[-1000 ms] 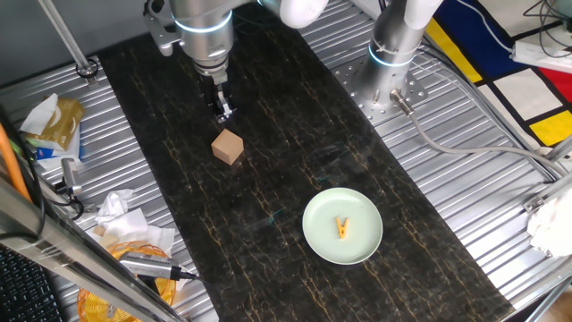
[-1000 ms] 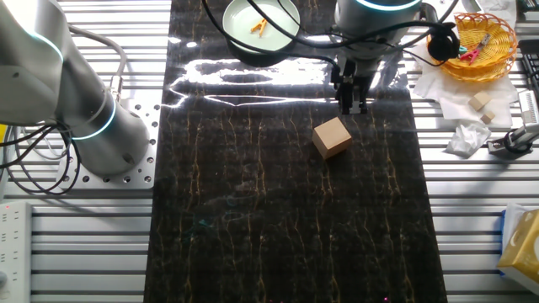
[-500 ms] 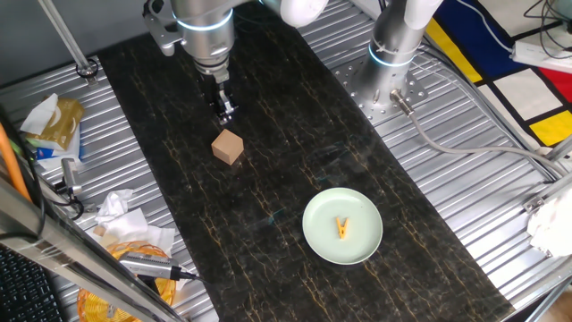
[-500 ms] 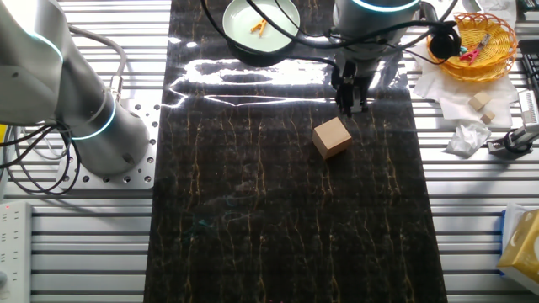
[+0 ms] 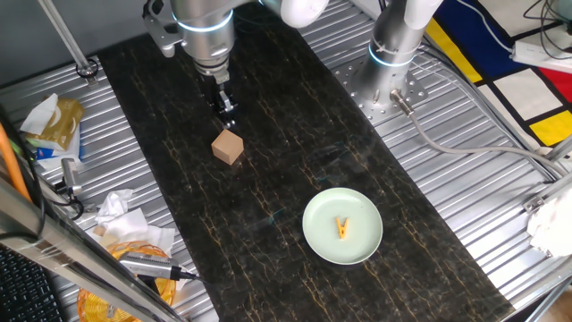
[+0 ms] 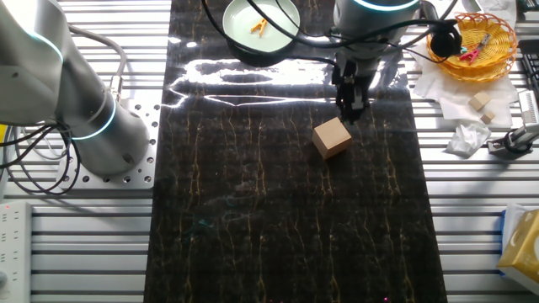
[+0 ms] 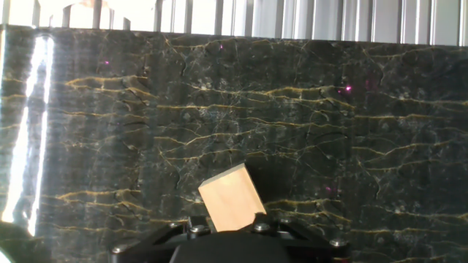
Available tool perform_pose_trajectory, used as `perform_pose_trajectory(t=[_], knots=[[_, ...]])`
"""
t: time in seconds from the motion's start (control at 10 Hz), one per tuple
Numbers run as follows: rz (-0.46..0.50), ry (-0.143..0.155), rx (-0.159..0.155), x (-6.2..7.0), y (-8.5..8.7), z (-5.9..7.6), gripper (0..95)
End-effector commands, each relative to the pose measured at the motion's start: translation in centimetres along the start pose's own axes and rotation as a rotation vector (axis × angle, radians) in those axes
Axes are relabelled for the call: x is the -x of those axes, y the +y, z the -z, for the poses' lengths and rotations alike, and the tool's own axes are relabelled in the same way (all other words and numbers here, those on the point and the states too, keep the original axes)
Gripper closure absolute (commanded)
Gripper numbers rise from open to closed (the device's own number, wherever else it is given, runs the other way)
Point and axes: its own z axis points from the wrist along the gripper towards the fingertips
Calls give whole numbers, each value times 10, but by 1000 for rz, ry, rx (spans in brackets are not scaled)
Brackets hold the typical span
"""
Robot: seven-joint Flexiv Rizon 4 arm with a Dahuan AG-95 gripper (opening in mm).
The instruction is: Approach and touch the side of the small block
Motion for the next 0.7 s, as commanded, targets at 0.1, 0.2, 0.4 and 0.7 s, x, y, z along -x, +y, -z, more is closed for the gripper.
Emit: perform_pose_trajectory(t=[0.1, 0.2, 0.4, 0.7], knots=[[21, -33, -2, 1, -2, -3, 190], [28, -43, 1, 2, -2, -5, 190], [26, -47, 2, 2, -1, -6, 190], [17, -52, 4, 4, 1, -12, 190]])
